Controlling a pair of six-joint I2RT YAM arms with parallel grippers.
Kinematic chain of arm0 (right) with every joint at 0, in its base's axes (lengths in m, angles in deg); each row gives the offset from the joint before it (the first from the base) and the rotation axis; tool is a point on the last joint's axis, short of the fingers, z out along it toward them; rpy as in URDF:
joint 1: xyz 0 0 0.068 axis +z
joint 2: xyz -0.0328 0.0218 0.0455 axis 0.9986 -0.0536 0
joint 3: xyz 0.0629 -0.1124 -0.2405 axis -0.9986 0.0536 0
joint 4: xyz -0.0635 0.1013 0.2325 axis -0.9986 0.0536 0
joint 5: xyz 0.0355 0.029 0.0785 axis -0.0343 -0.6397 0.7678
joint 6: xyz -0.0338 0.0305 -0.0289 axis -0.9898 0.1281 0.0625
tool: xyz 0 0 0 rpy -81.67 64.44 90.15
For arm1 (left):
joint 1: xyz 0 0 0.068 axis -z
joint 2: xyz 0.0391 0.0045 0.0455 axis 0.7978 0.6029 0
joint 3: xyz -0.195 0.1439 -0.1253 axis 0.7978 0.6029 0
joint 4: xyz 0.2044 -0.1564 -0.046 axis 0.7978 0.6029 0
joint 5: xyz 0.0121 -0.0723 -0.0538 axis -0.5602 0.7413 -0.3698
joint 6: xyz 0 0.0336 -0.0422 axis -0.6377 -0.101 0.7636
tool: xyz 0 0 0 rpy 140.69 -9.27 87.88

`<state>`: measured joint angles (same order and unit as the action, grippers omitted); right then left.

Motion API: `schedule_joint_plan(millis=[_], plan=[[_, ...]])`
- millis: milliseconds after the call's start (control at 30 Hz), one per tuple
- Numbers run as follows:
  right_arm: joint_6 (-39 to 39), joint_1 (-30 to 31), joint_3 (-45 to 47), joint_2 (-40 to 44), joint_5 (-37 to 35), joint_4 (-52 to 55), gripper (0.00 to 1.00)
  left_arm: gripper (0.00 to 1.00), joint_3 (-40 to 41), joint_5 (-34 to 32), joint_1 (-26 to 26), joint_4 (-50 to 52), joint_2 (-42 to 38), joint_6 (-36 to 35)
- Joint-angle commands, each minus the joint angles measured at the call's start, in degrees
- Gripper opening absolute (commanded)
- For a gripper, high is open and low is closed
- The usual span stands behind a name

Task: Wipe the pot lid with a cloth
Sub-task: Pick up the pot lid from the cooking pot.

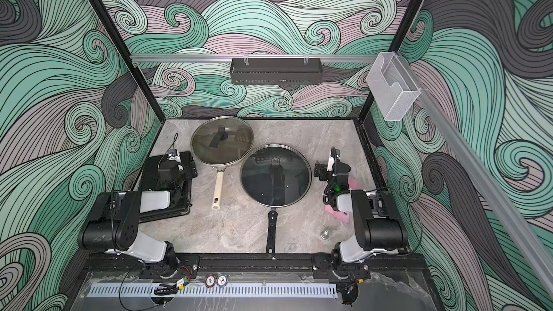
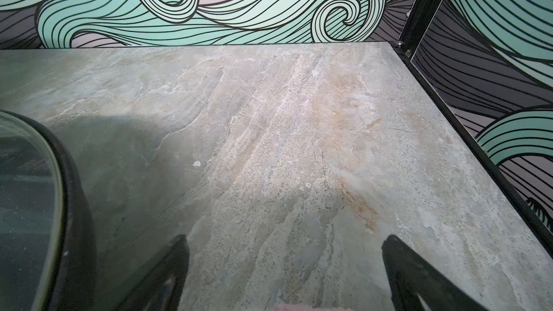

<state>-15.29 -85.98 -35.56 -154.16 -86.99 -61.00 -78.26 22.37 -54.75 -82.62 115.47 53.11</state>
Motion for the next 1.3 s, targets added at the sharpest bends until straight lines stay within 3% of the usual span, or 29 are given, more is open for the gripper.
schedule_joint_plan(millis=[0,1100,1200,1267], plan=[[-0.7,-0.1,0.2,0.4,0.5,-1.0,0.99,0.99,-1.1,0.8,-0.4,0.1,0.0,0.6],[-0.7,-0.1,0.1,0.5,0.6,-0.9,0.99,0.99,-0.9,0.3,-0.3,-0.1,0.0,0.8],[-0.1,-0.2,0.4,1.6,-0.3,-1.3,0.99,0.99,-1.3,-6.1,-0.3,2.3,-3.0,2.8],[0.9,-0.2,-1.4,5.8,-3.0,5.9,0.99,0.99,-3.6,-9.5,-0.5,11.9,-8.8,5.7]])
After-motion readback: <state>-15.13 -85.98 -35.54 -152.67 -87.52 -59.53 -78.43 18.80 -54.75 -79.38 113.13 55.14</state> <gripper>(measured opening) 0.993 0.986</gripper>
